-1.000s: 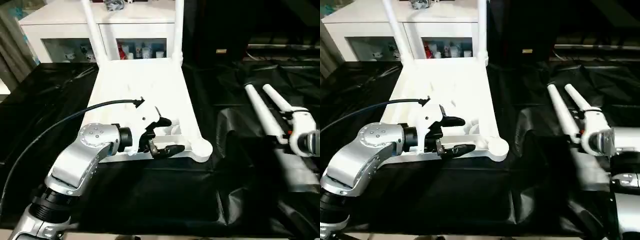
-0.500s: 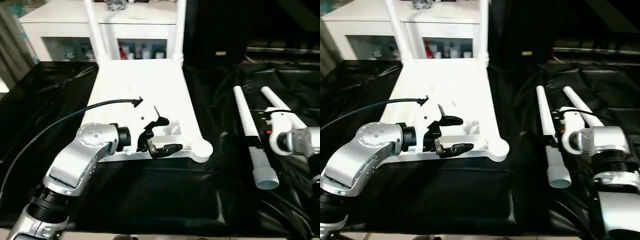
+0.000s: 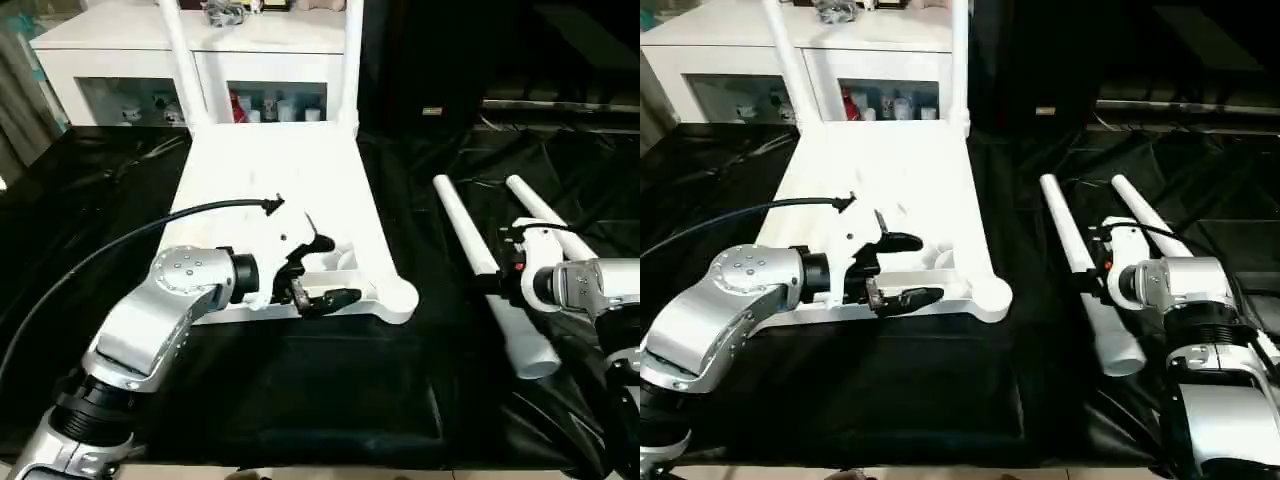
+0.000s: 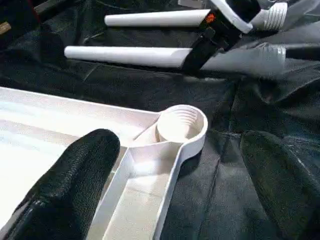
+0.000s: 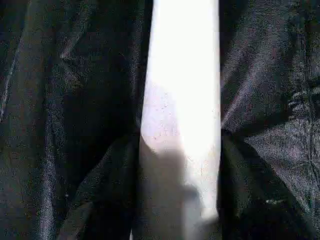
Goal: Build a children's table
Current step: Pick table leg
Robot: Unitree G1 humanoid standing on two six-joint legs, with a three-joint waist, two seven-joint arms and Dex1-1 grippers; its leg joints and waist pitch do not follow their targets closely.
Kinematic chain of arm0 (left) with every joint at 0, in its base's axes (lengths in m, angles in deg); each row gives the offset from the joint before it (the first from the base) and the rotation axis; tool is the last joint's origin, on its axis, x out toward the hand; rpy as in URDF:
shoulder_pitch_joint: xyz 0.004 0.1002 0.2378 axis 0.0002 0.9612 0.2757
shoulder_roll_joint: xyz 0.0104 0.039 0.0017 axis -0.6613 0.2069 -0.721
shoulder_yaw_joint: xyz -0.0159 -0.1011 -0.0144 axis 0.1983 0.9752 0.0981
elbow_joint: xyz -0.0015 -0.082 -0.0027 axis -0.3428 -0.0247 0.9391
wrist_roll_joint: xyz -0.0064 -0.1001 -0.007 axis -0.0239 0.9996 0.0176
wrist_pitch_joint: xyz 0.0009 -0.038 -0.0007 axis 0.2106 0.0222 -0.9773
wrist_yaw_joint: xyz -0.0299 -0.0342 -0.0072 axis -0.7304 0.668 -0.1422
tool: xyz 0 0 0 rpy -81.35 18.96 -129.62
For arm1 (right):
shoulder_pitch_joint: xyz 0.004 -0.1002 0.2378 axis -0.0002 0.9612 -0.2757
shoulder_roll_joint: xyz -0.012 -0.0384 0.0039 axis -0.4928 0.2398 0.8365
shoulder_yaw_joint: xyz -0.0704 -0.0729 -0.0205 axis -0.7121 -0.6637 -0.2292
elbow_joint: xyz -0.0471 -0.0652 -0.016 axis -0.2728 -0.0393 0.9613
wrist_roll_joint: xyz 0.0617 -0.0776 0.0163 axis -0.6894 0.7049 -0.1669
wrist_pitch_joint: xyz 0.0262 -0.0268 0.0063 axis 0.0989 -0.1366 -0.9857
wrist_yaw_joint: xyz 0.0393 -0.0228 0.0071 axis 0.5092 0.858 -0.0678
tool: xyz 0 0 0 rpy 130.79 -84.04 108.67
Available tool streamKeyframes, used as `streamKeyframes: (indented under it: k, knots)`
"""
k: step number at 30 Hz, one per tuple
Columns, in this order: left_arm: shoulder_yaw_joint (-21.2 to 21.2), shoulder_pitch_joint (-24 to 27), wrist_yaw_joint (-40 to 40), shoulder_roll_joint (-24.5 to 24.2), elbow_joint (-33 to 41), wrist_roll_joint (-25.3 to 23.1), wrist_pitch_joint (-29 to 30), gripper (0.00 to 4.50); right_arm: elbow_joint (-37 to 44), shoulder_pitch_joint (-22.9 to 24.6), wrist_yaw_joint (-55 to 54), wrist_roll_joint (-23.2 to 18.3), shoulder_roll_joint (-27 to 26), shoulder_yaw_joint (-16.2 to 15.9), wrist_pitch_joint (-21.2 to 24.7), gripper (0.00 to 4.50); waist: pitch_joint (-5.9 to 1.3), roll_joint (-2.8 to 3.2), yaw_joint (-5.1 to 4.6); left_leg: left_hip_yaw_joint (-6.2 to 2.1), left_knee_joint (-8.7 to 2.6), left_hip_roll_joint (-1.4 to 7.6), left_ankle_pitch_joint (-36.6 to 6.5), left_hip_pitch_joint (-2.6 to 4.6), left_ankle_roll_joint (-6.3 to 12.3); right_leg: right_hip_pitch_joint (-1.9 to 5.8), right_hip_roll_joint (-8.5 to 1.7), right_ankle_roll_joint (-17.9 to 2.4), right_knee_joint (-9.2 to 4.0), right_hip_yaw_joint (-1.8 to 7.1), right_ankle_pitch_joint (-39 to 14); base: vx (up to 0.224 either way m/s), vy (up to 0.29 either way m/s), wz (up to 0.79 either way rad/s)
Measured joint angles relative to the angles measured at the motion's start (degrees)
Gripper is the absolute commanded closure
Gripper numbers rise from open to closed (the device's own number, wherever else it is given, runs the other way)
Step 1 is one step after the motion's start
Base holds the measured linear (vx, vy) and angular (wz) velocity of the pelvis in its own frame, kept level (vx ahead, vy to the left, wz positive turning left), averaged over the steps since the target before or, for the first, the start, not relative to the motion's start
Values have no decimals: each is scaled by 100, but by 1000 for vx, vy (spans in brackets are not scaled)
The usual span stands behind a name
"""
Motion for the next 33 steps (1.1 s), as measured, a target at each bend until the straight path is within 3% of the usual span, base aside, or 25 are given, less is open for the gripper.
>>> streamKeyframes:
  k: [9, 18, 21, 23, 25, 28, 30, 33]
  knots:
    - [-8, -8, -11, -46, -7, -44, -69, 0, 71, 31, -249, -128, 53, 306, 175, 270, 2, 6, 31, -1, -2, -1, 0, -6, 0, -3, 0, -1, 1, 1, 1, 0, 0, 0]
    - [304, -305, -959, 480, -498, -278, -441, 0, 1337, 99, -424, -567, 209, 1058, 222, 270, 4, 40, 77, 2, -14, -1, 0, -8, -1, -11, 1, -2, 2, 2, 2, 0, 0, 0]
    - [415, -402, -1474, 639, -741, -489, -443, 0, 1861, 210, -637, -678, 30, 1443, -824, 270, 6, 57, 86, 7, -18, -1, 1, -23, -1, -27, 1, -2, -1, 3, 2, 0, 0, 0]
    - [628, -469, -1759, 842, -849, -489, -430, 0, 2218, 244, -587, -828, -26, 1609, -1129, 270, 5, 58, 90, 7, -18, -1, 1, -22, -1, -24, 1, -2, -2, 3, 2, 0, 0, 0]
    - [966, -655, -1963, 1147, -967, -241, -250, 0, 2721, 314, -295, -1070, -114, 1626, -1068, 271, 5, 57, 91, 6, -17, -1, 1, -22, -1, -20, 1, -9, -3, 2, 6, 0, 0, 0]
    - [1839, -1190, -2043, 1886, -1063, 905, 631, 0, 3555, 692, 442, -1734, -543, 1497, -647, 272, 5, 49, 100, 7, -14, -1, 1, -20, -1, -16, 1, -18, -6, 2, 11, 0, 0, 0]
    - [1987, -1481, -2100, 2110, -1079, 1369, 905, 0, 3656, 849, 687, -2049, -833, 1268, -483, 272, 5, 50, 104, 7, -14, -3, 1, -24, 0, -21, -3, -19, -6, 3, 11, 0, 0, 0]
    - [2184, -1722, -2214, 2287, -1281, 1626, 1041, 0, 3811, 968, 797, -2388, -989, 1200, -429, 272, 9, 44, 159, 7, -14, -2, 2, -30, 0, -24, -4, -14, -6, 1, 9, 0, 0, 0]
